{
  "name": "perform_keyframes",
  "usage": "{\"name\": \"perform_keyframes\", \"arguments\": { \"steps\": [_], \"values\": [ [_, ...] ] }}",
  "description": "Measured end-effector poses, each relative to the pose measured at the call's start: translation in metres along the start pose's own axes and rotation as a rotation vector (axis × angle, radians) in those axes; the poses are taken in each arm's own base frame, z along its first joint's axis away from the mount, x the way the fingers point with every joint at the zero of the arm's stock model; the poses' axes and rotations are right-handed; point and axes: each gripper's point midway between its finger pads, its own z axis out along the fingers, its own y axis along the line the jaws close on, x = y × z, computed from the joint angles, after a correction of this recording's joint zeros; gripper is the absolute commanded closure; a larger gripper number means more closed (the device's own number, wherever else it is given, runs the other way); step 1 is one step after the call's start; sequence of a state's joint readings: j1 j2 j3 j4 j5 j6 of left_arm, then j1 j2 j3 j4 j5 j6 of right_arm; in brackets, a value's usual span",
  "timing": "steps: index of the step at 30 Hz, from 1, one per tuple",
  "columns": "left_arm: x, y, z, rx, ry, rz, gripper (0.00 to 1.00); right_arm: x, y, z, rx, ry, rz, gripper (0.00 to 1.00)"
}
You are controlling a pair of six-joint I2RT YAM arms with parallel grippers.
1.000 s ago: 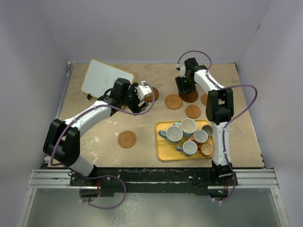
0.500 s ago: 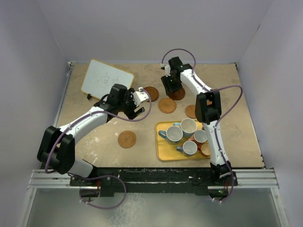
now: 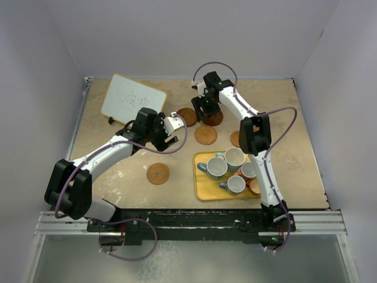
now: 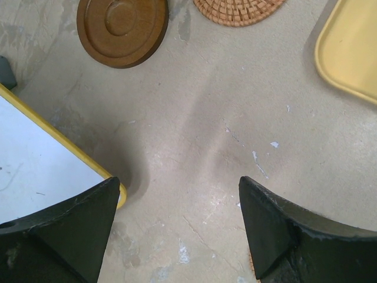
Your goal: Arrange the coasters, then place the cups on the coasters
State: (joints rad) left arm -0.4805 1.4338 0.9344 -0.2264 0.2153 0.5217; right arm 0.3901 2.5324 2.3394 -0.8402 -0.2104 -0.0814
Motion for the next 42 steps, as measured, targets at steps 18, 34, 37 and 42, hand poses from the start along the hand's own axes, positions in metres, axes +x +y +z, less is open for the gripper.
{"name": "perform_keyframes", "arguments": {
  "steps": [18,34,37,42],
  "values": [
    [0.091,-0.057,-0.005,0.252,0.252,0.159,0.22,-0.010,0.035,-0.192,0.031,-0.230,-0.168,0.20],
    [0.108,-0.062,0.003,0.285,0.321,0.143,0.22,0.110,-0.012,-0.213,0.071,-0.140,-0.027,0.21],
    [0.105,-0.060,0.010,0.308,0.350,0.110,0.22,0.107,-0.015,-0.213,0.075,-0.158,-0.032,0.21],
    [0.084,-0.049,0.036,0.322,0.332,0.062,0.22,0.113,-0.023,-0.207,0.083,-0.156,-0.014,0.21]
  ]
}}
